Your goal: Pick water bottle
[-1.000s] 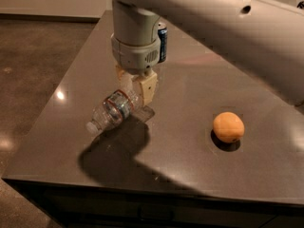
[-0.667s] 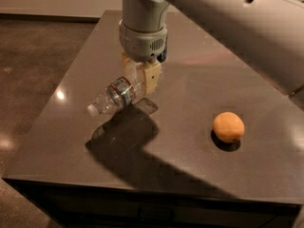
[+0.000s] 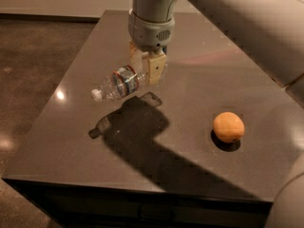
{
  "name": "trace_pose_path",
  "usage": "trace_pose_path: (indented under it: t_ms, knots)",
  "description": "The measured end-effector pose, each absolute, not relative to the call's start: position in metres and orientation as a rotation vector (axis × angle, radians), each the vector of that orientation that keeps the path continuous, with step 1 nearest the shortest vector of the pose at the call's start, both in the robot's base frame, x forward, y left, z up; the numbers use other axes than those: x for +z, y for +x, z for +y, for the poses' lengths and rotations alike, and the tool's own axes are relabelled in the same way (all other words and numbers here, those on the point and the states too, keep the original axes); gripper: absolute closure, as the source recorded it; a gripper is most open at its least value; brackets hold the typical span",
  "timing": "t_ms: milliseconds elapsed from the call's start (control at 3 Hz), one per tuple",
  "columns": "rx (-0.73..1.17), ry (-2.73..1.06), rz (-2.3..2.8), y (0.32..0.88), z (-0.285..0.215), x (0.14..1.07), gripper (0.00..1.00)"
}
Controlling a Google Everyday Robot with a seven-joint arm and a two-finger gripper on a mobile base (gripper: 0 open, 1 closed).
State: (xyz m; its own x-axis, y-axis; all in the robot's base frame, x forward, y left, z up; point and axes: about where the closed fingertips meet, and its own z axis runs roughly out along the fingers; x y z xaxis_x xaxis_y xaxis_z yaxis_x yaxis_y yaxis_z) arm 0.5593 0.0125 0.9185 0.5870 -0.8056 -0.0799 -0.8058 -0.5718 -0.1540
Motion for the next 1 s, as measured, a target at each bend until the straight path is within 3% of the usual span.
trace_pose_path:
  t_ms: [1000]
  knots:
    - [0.041, -2.531, 1.433, 0.5659, 0.0005, 0.9252, 1.00]
